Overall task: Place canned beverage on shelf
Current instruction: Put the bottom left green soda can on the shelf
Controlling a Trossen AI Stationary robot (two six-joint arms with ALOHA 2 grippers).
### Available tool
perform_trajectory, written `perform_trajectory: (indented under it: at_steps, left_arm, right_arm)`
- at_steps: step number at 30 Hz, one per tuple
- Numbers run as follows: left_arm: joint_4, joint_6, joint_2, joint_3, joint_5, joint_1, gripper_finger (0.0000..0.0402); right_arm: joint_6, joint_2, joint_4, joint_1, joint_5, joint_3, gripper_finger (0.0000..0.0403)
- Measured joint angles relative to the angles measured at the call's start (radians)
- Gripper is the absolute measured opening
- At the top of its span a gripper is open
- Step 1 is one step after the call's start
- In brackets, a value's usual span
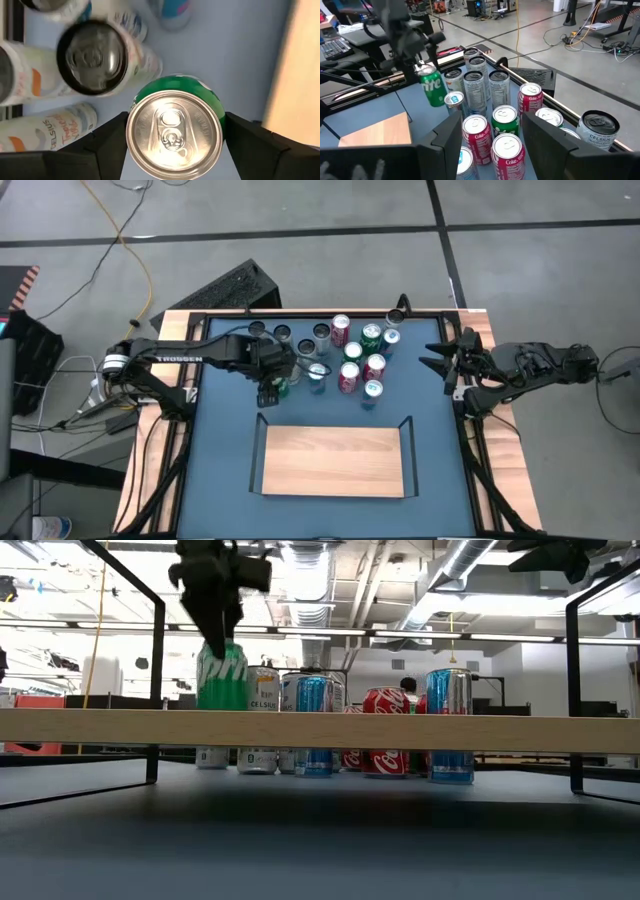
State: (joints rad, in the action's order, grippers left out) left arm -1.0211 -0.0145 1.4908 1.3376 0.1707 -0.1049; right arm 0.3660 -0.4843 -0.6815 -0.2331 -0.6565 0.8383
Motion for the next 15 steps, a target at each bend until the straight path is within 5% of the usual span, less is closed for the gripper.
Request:
perform_trajectory:
  at_steps: [15]
  left_arm:
    - [-0.085,0.149,-0.001,0.29,0.072,0.222,0.0275]
  right_arm:
    - [0.001,0.0,0.0,0.0,0.001,0.0,0.0207]
